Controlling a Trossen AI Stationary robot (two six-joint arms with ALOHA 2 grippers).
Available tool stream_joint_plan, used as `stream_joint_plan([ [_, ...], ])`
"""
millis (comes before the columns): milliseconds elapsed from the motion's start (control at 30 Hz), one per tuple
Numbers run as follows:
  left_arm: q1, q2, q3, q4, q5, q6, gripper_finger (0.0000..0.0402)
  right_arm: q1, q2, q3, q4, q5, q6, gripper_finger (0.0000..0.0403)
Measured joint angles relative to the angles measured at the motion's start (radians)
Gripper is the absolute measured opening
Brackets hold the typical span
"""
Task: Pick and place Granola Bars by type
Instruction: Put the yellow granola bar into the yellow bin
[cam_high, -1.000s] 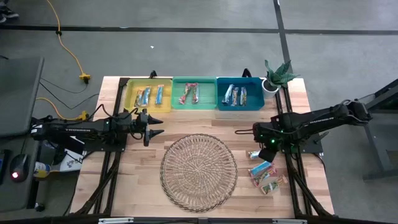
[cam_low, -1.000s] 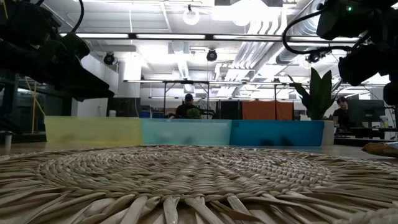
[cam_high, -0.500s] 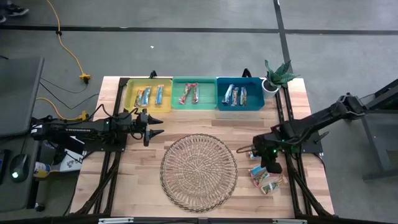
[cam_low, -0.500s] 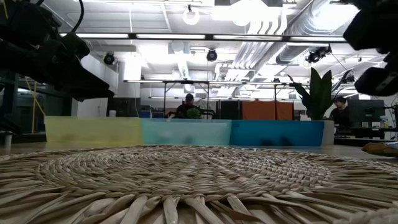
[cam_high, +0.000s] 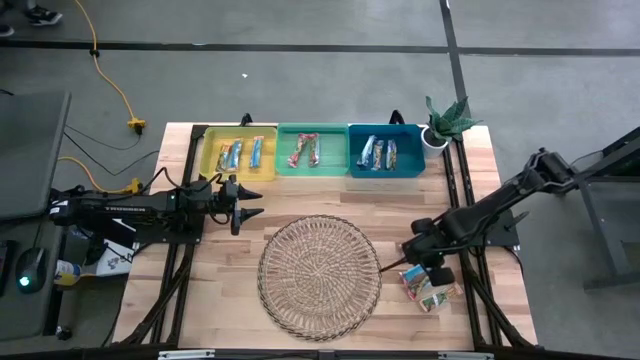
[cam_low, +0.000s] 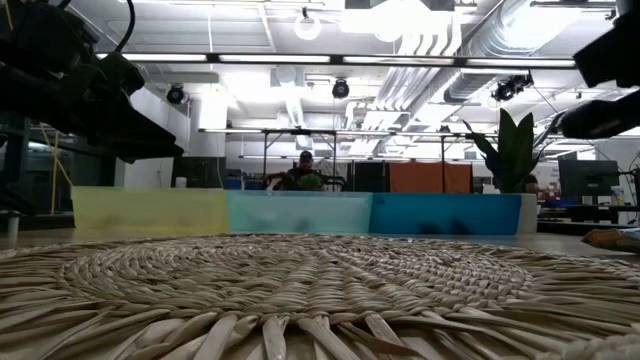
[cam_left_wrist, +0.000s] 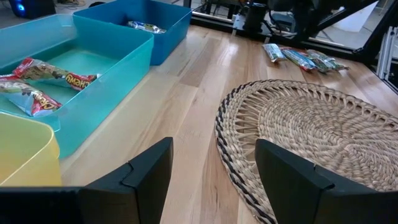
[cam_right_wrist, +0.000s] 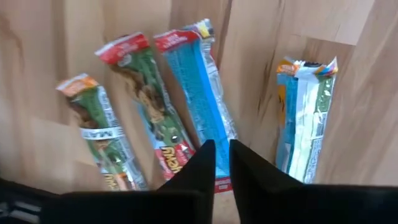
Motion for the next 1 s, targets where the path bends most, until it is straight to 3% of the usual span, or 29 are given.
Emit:
stream_joint_plan([
  [367,0.0,0.0,0.0,0.0,0.0,0.0,0.0224,-0.04,0.02,0.0,0.005,0.12,-0.008,0.0199],
  [500,0.0,0.0,0.0,0.0,0.0,0.0,0.0224,-0.064,0.02,0.0,0.017,0.182,-0.031,0.0239],
  [1000,0.0,0.0,0.0,0.0,-0.001,0.0,0.0224,-0.121,0.02,-0.083,0.133,0.141,0.018,0.0248],
])
